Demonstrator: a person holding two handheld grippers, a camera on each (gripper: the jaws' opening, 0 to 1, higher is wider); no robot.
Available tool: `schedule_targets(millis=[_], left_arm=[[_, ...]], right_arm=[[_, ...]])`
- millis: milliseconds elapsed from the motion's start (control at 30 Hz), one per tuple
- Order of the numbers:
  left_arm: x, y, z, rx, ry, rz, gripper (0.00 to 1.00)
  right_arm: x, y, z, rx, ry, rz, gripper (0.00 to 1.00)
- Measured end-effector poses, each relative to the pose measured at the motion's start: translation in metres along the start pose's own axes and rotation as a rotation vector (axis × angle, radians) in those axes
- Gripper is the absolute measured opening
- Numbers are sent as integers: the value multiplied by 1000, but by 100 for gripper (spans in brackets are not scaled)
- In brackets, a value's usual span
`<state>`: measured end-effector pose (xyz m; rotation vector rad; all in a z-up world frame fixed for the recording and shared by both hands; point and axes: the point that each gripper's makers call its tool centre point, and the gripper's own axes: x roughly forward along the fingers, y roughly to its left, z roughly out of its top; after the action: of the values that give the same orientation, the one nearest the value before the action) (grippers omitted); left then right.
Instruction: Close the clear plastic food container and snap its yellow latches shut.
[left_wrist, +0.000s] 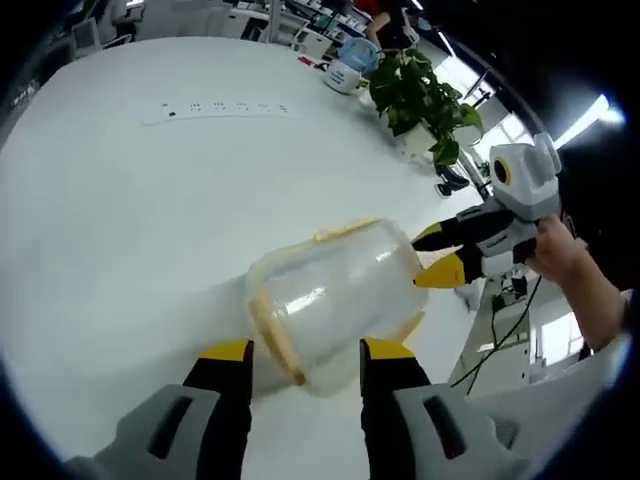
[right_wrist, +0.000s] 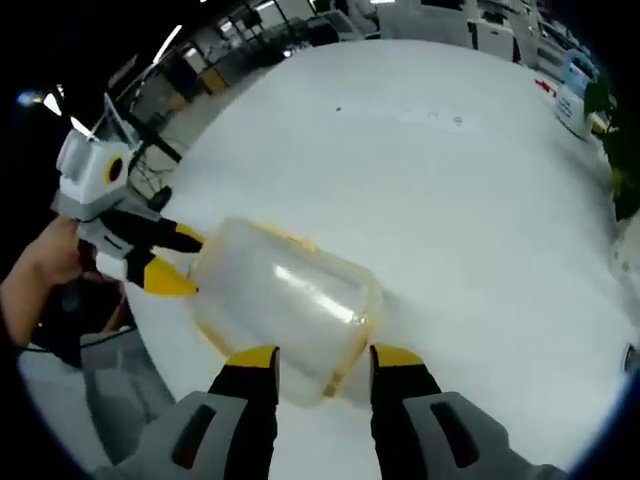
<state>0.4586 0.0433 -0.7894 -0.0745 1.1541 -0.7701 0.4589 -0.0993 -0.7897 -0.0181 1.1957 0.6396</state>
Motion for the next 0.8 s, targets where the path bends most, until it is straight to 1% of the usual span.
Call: schedule_targets(millis=[67,100,133,200,267,300,367,467,533,600,667,733,767,800], left_arm=[[-2,2,1,25,1,13,43],[-3,3,2,46,-5,18,43],[-3,2,1,56,0,16,43],[-3,3,-1,79,25,11,43],[-5,4,-3,119,50,19,44],[-7,5,-1,171,57,21,44],[-9,3,1,186,64,23,44],[-11,3,2,231,86,24,44],[-13,5,3,287,102,29,44],[-15,6,5,329,103,35,43],[-16,6,6,336,111,42,43],[-17,5,8,361,111,33,44],[-17,4,9,392,111,26,43],[-18,3,7,461,137,22,43]], right_arm=[[-3,1,4,-18,-8,2,34],[-3,0,4,-38,1,-2,34],[-4,0,4,-50,11,-4,34],[-5,-2,4,-109,25,-12,33],[-6,-3,2,-154,54,-32,33],[-7,-1,1,-177,64,-27,33],[-7,0,3,-195,66,-24,33],[-7,-1,0,-236,95,-28,33],[-7,1,0,-276,106,-27,33],[-7,0,1,-291,116,-39,33],[-8,-2,1,-319,126,-45,33],[-8,-1,0,-339,138,-42,33],[-9,0,-1,-344,141,-36,33],[-9,1,0,-344,142,-30,33]])
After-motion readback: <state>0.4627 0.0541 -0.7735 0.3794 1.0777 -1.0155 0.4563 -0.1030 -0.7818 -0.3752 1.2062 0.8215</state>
